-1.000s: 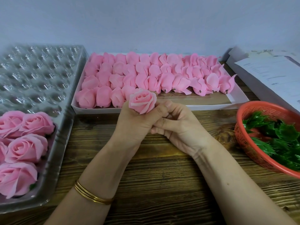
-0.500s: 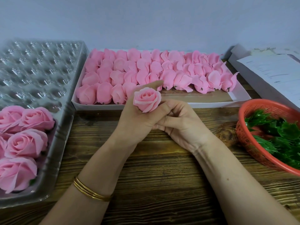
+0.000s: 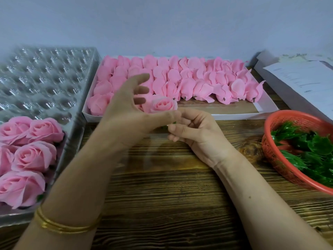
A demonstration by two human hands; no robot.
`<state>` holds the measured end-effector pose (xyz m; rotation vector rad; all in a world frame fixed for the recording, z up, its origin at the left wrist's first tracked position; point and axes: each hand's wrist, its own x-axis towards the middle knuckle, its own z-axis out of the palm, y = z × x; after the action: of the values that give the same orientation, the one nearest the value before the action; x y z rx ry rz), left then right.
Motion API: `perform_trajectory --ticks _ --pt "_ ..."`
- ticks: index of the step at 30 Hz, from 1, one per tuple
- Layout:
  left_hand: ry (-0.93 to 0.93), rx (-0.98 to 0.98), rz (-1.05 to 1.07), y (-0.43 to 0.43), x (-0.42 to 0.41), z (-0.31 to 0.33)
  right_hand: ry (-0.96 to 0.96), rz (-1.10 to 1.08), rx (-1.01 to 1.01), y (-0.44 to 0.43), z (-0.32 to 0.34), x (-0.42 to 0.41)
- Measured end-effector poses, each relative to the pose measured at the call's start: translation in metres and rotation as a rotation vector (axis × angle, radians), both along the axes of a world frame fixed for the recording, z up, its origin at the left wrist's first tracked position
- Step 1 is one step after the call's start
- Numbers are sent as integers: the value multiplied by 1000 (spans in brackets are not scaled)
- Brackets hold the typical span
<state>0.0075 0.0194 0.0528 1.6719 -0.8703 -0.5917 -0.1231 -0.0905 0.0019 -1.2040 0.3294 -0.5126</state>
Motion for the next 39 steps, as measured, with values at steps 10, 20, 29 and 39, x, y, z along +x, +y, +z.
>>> perform_trajectory --ticks 10,20,29,39 --pt "-528 340 -177 5 -23 20 116 -72 -114 5 -1 1" --pt "-662 364 -125 0 -30 11 95 -57 -114 7 2 1" --pt "-586 355 -176 -3 -28 6 82 -41 -85 9 4 3" --pt "-574 322 -179 -2 -25 2 83 -13 -53 9 4 3"
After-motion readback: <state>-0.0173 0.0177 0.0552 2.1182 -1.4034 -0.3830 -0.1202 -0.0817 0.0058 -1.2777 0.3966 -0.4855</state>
